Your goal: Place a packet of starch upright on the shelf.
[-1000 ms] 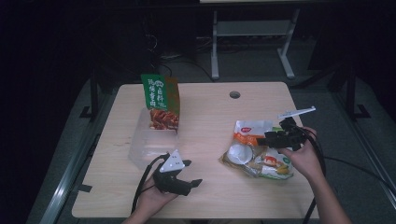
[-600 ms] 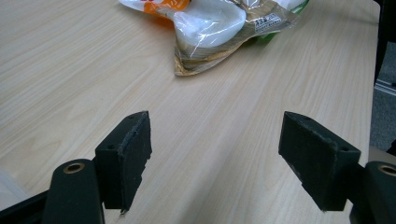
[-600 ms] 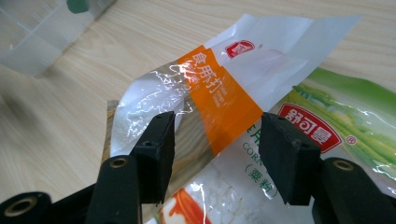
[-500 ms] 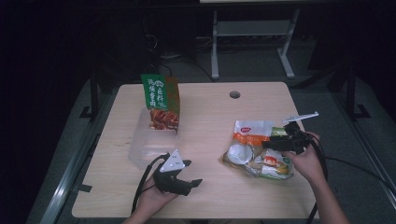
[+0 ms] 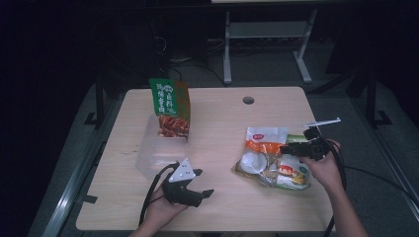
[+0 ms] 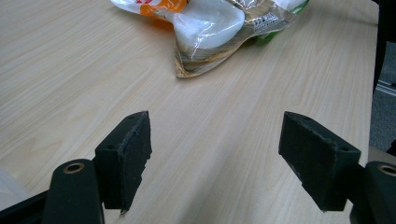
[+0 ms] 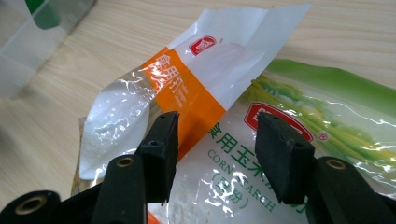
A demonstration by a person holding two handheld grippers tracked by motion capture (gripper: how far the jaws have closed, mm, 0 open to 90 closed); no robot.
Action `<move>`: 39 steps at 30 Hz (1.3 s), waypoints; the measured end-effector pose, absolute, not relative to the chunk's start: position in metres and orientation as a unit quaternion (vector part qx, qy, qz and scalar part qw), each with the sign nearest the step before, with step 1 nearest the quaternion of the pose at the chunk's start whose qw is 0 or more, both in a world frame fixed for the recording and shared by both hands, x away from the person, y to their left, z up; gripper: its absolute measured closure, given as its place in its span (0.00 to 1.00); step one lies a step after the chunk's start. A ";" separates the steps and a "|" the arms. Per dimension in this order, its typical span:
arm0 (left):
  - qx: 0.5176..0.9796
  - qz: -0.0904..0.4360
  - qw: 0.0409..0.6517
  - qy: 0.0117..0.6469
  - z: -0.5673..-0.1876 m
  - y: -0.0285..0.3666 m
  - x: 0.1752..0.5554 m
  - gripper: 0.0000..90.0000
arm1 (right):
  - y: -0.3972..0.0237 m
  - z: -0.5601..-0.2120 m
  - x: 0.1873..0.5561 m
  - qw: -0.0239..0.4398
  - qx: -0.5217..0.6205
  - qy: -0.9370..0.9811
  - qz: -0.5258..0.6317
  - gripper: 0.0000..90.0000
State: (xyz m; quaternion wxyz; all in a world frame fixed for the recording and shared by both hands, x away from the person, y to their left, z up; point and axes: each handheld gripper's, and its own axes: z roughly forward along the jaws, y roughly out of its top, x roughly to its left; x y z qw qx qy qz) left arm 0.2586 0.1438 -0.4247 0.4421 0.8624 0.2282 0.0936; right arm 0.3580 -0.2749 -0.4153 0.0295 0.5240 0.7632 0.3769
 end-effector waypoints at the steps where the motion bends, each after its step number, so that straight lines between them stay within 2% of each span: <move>1: 0.862 0.092 0.442 0.229 -0.425 0.143 0.259 0.28 | -0.274 -0.416 0.359 0.027 0.525 0.762 0.379 0.55; 9: 0.863 0.086 0.443 0.229 -0.427 0.141 0.258 0.28 | -0.253 -0.421 0.370 0.010 0.510 0.774 0.375 0.67; 10: 0.863 0.085 0.443 0.230 -0.427 0.141 0.259 0.28 | -0.249 -0.422 0.371 0.019 0.507 0.778 0.371 0.70; 14: 0.862 0.085 0.444 0.229 -0.426 0.141 0.258 0.28 | -0.248 -0.422 0.374 0.017 0.517 0.766 0.381 0.89; 17: 0.863 0.086 0.444 0.227 -0.426 0.142 0.259 0.28 | -0.247 -0.418 0.372 0.016 0.515 0.764 0.387 0.97; 31: 0.856 0.061 0.456 0.234 -0.424 0.131 0.264 0.28 | -0.228 -0.386 0.343 0.034 0.445 0.779 0.441 1.00; 34: 0.861 0.044 0.453 0.226 -0.424 0.126 0.266 0.33 | -0.223 -0.380 0.332 0.033 0.418 0.782 0.461 1.00; 39: 0.861 0.043 0.454 0.224 -0.421 0.119 0.269 0.34 | -0.214 -0.372 0.318 0.035 0.383 0.786 0.483 1.00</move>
